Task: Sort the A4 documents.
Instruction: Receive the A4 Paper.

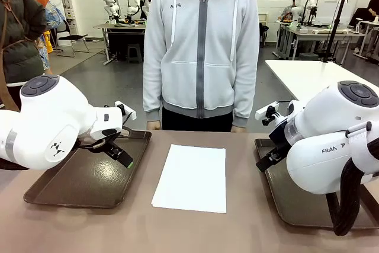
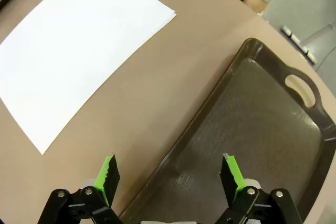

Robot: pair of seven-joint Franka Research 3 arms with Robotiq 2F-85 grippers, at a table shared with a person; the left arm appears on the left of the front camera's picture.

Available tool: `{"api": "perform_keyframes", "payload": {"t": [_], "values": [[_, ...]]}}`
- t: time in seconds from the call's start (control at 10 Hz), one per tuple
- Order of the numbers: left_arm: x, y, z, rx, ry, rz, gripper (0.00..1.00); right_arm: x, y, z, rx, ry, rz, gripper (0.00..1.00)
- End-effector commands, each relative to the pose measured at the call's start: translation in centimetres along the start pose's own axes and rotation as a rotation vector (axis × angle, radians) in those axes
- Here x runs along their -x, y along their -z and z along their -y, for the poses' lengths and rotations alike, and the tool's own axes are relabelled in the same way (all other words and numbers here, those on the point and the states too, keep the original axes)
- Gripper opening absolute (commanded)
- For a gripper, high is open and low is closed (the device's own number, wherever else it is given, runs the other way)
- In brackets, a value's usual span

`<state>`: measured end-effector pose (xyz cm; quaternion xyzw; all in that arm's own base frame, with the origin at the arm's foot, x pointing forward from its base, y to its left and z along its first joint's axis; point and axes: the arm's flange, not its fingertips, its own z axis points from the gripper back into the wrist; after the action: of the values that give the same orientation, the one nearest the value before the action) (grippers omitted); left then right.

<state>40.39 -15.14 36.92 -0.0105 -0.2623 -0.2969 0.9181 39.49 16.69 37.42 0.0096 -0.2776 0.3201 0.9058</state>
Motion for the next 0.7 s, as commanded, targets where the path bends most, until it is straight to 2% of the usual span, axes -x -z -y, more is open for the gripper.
{"api": "perform_keyframes", "payload": {"t": [0.0, 0.6], "values": [[-0.01, -0.27, -0.12, -0.002, -0.002, 0.005, 1.0, 0.0, 0.0, -0.01, 0.0, 0.0, 0.0, 1.0], [-0.01, -0.27, -0.12, -0.002, -0.002, 0.005, 1.0, 0.0, 0.0, -0.01, 0.0, 0.0, 0.0, 1.0]]}}
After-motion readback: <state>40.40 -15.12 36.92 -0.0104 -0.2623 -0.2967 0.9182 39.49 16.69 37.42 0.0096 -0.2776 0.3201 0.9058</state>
